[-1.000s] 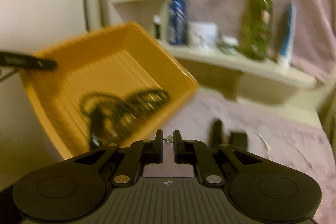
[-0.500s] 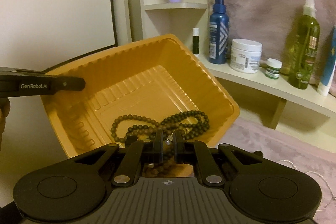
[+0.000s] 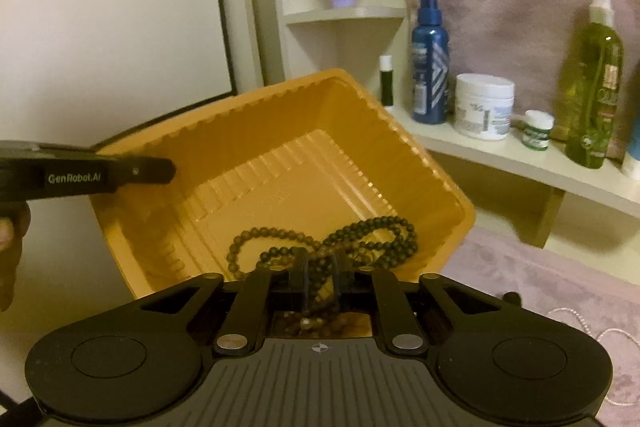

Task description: Organize jewelry

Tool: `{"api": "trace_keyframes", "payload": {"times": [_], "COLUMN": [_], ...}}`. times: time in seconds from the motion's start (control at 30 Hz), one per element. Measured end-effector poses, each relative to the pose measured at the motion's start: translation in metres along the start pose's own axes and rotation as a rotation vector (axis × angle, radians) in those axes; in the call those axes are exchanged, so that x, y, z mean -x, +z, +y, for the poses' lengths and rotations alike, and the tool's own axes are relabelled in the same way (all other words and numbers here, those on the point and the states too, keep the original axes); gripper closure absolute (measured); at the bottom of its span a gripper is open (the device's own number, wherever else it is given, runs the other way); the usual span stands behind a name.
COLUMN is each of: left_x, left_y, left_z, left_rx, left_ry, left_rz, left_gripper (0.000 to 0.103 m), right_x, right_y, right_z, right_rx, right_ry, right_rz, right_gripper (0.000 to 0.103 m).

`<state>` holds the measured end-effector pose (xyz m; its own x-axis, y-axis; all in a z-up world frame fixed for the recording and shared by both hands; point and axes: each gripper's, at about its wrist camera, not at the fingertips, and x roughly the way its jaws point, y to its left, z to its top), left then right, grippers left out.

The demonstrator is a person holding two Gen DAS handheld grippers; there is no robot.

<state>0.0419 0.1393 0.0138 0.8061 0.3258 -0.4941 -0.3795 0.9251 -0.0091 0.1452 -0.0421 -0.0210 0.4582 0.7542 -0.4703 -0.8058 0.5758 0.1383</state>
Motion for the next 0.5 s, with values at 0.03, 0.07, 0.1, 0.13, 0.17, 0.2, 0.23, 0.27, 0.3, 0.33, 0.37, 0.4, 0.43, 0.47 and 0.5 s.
{"api": "trace_keyframes", "payload": {"times": [0.03, 0.07, 0.1, 0.13, 0.17, 0.2, 0.23, 0.27, 0.3, 0.33, 0.37, 0.4, 0.43, 0.47, 0.5], "left_x": [0.000, 0.000, 0.000, 0.000, -0.001, -0.001, -0.001, -0.001, -0.001, -0.001, -0.001, -0.001, -0.001, -0.001, -0.001], "left_y": [0.000, 0.000, 0.000, 0.000, 0.000, 0.000, 0.000, 0.000, -0.001, -0.001, -0.001, -0.001, -0.001, -0.001, -0.001], "left_z": [0.000, 0.000, 0.000, 0.000, 0.001, 0.001, 0.000, 0.000, 0.000, 0.000, 0.000, 0.000, 0.000, 0.000, 0.000], "left_rx": [0.000, 0.000, -0.001, -0.001, -0.001, -0.001, -0.001, -0.002, -0.002, -0.002, -0.002, -0.002, -0.003, -0.003, -0.003], "left_ry": [0.001, 0.000, 0.000, 0.000, 0.000, 0.000, 0.000, 0.000, 0.000, 0.000, 0.000, 0.000, 0.001, 0.000, -0.001], "left_rz": [0.000, 0.000, 0.000, 0.000, 0.000, 0.000, 0.000, 0.000, 0.000, 0.000, 0.000, 0.000, 0.000, -0.001, -0.001], "left_gripper": [0.096, 0.096, 0.096, 0.096, 0.096, 0.096, 0.096, 0.096, 0.096, 0.096, 0.096, 0.096, 0.096, 0.096, 0.096], "right_x": [0.002, 0.003, 0.005, 0.007, 0.011, 0.014, 0.018, 0.024, 0.028, 0.034, 0.040, 0.046, 0.051, 0.057, 0.063], "right_y": [0.000, 0.000, 0.000, 0.000, 0.000, -0.001, -0.002, -0.004, -0.006, -0.009, -0.012, -0.016, -0.021, -0.026, -0.031], "right_z": [-0.002, -0.004, -0.005, -0.007, -0.010, -0.012, -0.014, -0.018, -0.021, -0.024, -0.028, -0.031, -0.036, -0.041, -0.046], "right_rx": [-0.009, -0.016, -0.021, -0.026, -0.034, -0.040, -0.045, -0.054, -0.061, -0.070, -0.078, -0.084, -0.094, -0.106, -0.119], "right_ry": [-0.004, -0.010, -0.021, -0.031, -0.042, -0.054, -0.070, -0.095, -0.116, -0.139, -0.167, -0.193, -0.220, -0.249, -0.274], "right_rz": [-0.004, -0.008, -0.015, -0.019, -0.023, -0.027, -0.033, -0.042, -0.049, -0.055, -0.060, -0.062, -0.063, -0.062, -0.064], "right_gripper": [0.081, 0.080, 0.080, 0.080, 0.080, 0.080, 0.080, 0.080, 0.080, 0.080, 0.080, 0.080, 0.080, 0.080, 0.080]}}
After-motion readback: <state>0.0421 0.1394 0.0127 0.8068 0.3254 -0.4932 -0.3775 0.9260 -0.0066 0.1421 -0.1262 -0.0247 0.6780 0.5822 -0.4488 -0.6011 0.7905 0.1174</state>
